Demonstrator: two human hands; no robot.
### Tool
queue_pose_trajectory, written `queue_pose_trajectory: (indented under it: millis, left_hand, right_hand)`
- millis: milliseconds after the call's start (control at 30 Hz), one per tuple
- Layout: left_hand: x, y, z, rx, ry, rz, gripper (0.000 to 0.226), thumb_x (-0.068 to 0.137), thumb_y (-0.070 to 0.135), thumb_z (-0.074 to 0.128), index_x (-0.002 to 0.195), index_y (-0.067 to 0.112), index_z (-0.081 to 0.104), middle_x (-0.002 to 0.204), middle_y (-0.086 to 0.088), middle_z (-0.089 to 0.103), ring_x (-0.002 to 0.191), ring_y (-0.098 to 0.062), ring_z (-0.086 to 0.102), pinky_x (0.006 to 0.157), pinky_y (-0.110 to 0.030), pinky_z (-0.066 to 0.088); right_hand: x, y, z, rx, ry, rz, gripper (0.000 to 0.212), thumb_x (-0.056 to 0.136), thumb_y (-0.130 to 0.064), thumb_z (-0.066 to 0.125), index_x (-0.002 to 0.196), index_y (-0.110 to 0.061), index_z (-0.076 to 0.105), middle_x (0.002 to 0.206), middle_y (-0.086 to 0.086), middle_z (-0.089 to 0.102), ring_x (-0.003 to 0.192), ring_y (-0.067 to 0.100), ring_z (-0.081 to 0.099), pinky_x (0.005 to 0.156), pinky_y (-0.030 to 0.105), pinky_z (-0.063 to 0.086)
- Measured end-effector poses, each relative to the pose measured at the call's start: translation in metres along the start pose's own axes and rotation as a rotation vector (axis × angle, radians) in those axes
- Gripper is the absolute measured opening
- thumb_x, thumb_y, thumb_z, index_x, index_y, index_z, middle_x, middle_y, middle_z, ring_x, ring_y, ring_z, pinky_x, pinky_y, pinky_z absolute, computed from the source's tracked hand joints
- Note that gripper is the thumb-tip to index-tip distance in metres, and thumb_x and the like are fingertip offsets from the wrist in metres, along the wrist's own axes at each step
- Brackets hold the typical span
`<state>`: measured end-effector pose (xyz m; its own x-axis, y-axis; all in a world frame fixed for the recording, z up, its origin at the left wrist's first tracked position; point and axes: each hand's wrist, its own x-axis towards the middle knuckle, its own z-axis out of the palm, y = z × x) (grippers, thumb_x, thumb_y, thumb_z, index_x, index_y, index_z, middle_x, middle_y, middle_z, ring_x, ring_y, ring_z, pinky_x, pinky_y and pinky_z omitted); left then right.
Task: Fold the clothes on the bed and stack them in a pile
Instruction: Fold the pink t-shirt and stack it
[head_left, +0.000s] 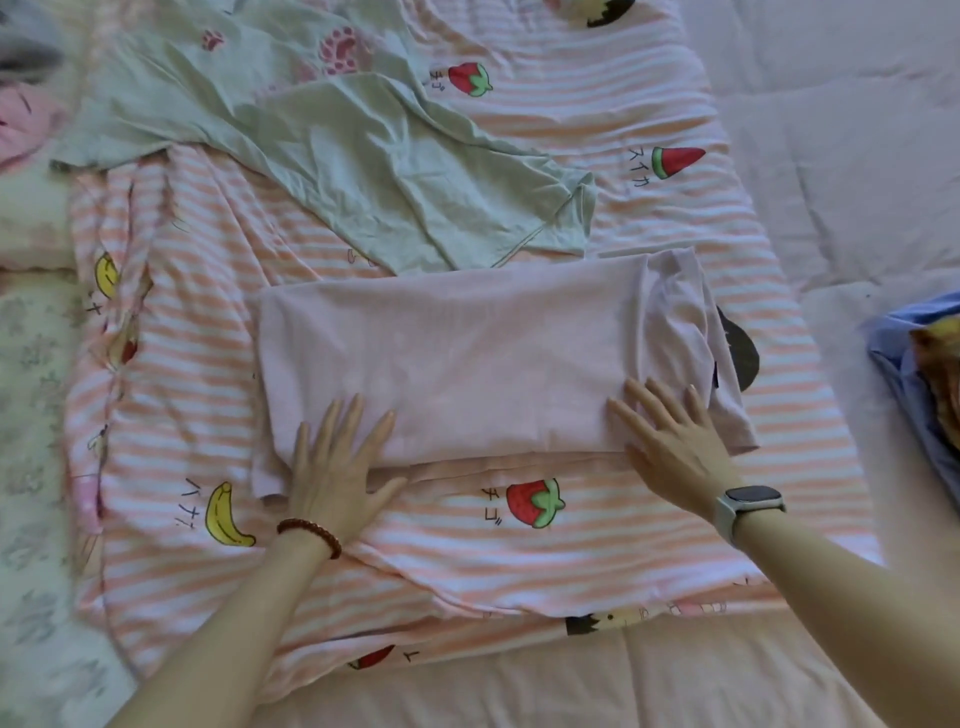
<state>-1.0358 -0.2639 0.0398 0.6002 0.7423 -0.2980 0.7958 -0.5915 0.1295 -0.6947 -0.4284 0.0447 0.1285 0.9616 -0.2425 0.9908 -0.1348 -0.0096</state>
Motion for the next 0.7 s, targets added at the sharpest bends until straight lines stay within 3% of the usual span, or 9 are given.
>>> queue_pose_trajectory:
  millis: [67, 200, 267, 400, 500, 600, 700]
  left_hand:
    - [-0.008, -0.01, 0.004, 0.048, 0.034, 0.011, 0.079, 0.069, 0.038, 0.079, 0.137, 0.019, 0.044, 0.145, -0.017, 0.036, 0.134, -0.039, 0.034, 0.105, -0.061, 0.024]
    - [-0.01, -0.022, 0.001, 0.036, 0.022, -0.122, 0.064, 0.082, 0.017, 0.066, 0.14, 0.022, 0.039, 0.15, -0.012, 0.03, 0.14, -0.032, 0.023, 0.106, -0.06, 0.018]
    - [-0.011, -0.021, -0.001, -0.018, 0.042, -0.162, 0.059, 0.086, 0.002, 0.056, 0.14, 0.019, 0.041, 0.149, -0.01, 0.032, 0.14, -0.033, 0.02, 0.105, -0.058, 0.023]
    - [-0.02, -0.015, -0.009, -0.155, 0.199, -0.165, 0.06, 0.075, -0.026, 0.046, 0.126, 0.004, 0.057, 0.132, -0.018, 0.053, 0.131, -0.045, 0.033, 0.087, -0.056, 0.048]
    - [-0.03, -0.011, -0.014, -0.131, 0.317, -0.089, 0.061, 0.065, -0.031, 0.046, 0.116, -0.001, 0.063, 0.119, -0.02, 0.062, 0.12, -0.052, 0.044, 0.069, -0.054, 0.053]
    - [-0.044, -0.01, -0.011, -0.063, 0.325, -0.037, 0.059, 0.063, -0.027, 0.046, 0.113, -0.002, 0.064, 0.116, -0.02, 0.063, 0.117, -0.052, 0.046, 0.075, -0.054, 0.052]
    - [-0.053, -0.006, 0.002, 0.01, 0.233, -0.03, 0.055, 0.063, -0.028, 0.058, 0.113, -0.004, 0.064, 0.116, -0.023, 0.062, 0.115, -0.054, 0.047, 0.079, -0.06, 0.051]
  right_hand:
    - [-0.009, 0.007, 0.005, -0.01, 0.038, 0.02, 0.066, 0.062, -0.008, 0.079, 0.125, -0.011, 0.059, 0.133, 0.018, 0.053, 0.12, 0.042, 0.051, 0.094, 0.067, 0.034]
    - [-0.023, 0.021, 0.007, 0.029, 0.098, 0.154, 0.065, 0.066, 0.009, 0.069, 0.127, -0.009, 0.057, 0.135, 0.022, 0.049, 0.125, 0.042, 0.046, 0.097, 0.063, 0.033]
    - [-0.027, 0.026, 0.005, 0.078, 0.113, 0.181, 0.065, 0.068, 0.019, 0.061, 0.127, -0.006, 0.056, 0.138, 0.023, 0.046, 0.129, 0.042, 0.041, 0.098, 0.06, 0.037]
    - [-0.028, 0.03, -0.004, 0.204, 0.239, 0.147, 0.057, 0.059, 0.033, 0.057, 0.105, 0.003, 0.068, 0.119, 0.029, 0.058, 0.113, 0.05, 0.052, 0.07, 0.056, 0.054]
    - [-0.03, 0.029, -0.013, 0.233, 0.321, 0.151, 0.047, 0.063, 0.032, 0.057, 0.097, 0.003, 0.071, 0.114, 0.027, 0.061, 0.11, 0.049, 0.055, 0.064, 0.05, 0.055]
    - [-0.043, 0.031, -0.01, 0.211, 0.362, 0.139, 0.046, 0.063, 0.032, 0.058, 0.096, 0.002, 0.072, 0.113, 0.025, 0.062, 0.111, 0.048, 0.055, 0.062, 0.047, 0.055]
    - [-0.053, 0.033, 0.004, 0.184, 0.344, 0.127, 0.052, 0.058, 0.035, 0.057, 0.096, 0.002, 0.072, 0.11, 0.025, 0.063, 0.11, 0.048, 0.055, 0.066, 0.05, 0.056]
